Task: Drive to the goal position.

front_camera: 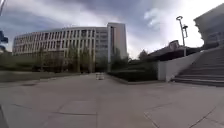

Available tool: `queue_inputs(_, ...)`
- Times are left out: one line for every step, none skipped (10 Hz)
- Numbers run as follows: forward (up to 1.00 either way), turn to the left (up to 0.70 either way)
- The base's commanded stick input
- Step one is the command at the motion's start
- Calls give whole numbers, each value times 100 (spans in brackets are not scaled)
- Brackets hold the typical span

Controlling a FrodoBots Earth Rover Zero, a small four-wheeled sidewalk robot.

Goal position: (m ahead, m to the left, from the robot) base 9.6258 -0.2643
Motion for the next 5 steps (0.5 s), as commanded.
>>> queue_inputs(100, 0)
queue_inputs(100, 0)
queue_inputs(100, 0)
queue_inputs(100, 0)
queue_inputs(100, 0)
